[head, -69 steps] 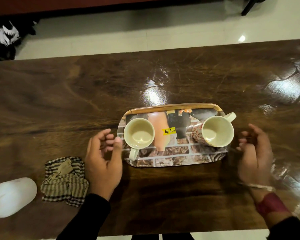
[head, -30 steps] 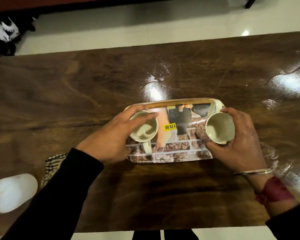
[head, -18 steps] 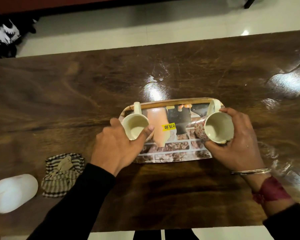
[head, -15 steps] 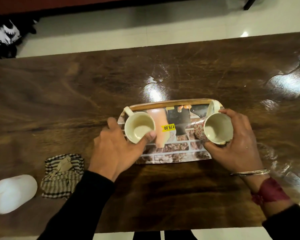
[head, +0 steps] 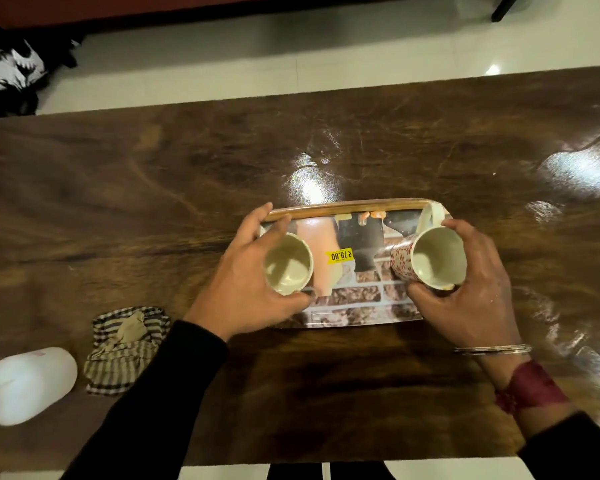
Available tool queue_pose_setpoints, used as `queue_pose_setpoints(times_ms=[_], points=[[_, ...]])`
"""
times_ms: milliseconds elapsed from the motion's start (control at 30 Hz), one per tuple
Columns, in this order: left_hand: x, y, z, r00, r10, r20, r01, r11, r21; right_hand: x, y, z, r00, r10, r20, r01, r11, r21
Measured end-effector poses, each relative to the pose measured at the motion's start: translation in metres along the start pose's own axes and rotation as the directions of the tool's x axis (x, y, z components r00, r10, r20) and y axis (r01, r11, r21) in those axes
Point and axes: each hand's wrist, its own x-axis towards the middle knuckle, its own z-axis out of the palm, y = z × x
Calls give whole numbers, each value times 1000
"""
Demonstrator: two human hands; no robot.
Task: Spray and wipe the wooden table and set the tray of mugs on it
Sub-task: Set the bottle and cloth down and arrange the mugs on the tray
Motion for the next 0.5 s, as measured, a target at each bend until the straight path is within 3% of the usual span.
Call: queue_pose_setpoints(times_ms=[100,200,267,367,500], points=[[9,-7,-11,986,118,118,-119,993,3,-2,2,2,1000,-6,-12,6,1000,-4],[8,-14,-9,977,211,32,-211,977,-24,-3,4,4,999,-9,-37,9,1000,-12],[1,-17,-2,982,142,-121,-147,989,-31,-5,3,7,997,-4,-75,3,1000,-15],[-14,-16,13,948,-86,-306,38,987,-157,-7,0,15,986,50,-160,-48,999,10],[-21,-26,31,919,-60,-390,-39,970,-241,-8,-1,23,971,78,-225,-70,997,41]])
